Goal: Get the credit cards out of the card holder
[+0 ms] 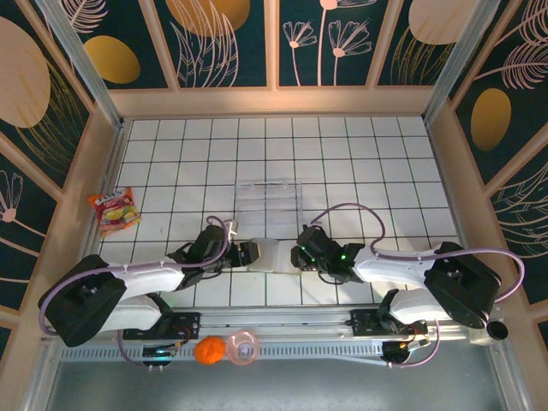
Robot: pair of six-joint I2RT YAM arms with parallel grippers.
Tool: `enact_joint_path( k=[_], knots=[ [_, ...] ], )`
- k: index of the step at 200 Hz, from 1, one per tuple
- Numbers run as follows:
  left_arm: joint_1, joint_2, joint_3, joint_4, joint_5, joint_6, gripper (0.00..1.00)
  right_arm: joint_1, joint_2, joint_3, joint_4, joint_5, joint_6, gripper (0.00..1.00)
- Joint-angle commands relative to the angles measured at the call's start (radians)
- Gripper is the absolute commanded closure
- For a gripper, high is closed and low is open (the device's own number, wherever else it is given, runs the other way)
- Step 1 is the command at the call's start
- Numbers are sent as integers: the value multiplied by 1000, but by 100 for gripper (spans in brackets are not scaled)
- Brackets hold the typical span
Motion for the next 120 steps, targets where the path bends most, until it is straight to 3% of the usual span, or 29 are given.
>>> enact_joint_path(
  k=[1, 67, 120],
  knots=[
    [2, 56, 0, 99, 78, -29, 40, -6, 17, -29, 2, 17, -8, 65],
    [0, 150, -28, 313, 217, -138, 52, -13, 48, -31, 41, -2, -24, 66],
    [-38, 79, -4, 260, 192, -137, 57, -15, 67, -29, 65, -14, -29, 66]
  ],
)
